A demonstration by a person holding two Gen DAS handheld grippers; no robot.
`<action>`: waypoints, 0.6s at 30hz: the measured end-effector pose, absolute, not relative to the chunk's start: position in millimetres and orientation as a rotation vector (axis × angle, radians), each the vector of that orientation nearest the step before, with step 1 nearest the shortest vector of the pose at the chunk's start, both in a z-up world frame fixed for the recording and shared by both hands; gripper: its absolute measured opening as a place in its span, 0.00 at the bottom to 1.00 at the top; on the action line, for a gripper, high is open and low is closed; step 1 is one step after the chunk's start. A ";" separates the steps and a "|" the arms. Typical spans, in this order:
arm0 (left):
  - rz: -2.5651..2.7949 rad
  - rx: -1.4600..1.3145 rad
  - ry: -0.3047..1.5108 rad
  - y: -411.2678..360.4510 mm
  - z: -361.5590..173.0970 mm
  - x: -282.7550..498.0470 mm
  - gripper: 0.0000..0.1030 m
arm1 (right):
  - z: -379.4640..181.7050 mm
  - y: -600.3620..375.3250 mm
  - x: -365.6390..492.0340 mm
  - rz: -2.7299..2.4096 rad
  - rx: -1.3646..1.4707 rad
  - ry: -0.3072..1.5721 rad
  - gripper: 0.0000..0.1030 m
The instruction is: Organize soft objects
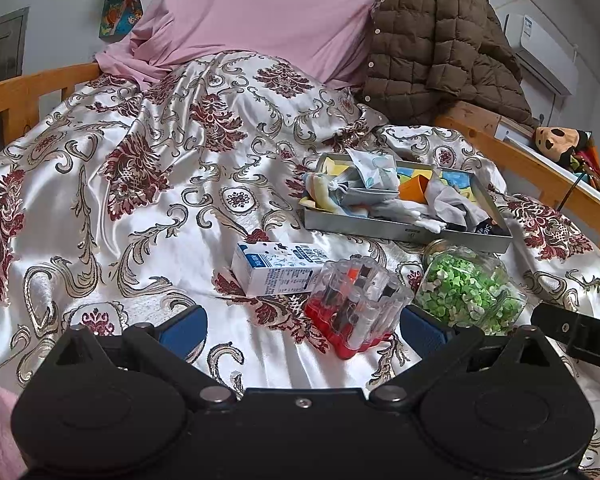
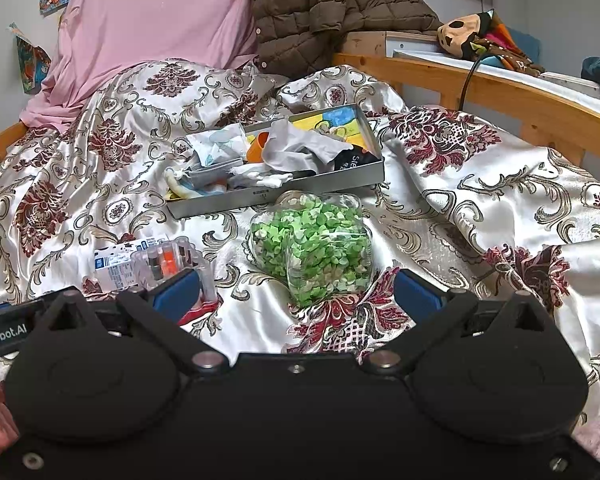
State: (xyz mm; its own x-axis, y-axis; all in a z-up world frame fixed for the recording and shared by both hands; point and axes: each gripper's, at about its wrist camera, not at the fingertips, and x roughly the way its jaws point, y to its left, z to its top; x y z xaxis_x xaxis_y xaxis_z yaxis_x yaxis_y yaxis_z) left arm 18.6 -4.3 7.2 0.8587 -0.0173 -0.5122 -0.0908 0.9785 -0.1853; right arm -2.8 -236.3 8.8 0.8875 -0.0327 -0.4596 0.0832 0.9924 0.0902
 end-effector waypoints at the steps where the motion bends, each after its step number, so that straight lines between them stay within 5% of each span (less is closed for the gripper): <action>1: 0.039 -0.206 0.538 -4.6 7.5 19.1 0.99 | 8.8 -236.2 -2.8 -0.060 0.108 0.476 0.99; 18: 0.039 -0.207 0.539 -3.1 6.6 18.0 0.99 | 9.1 -236.0 -2.8 -0.061 0.108 0.477 0.99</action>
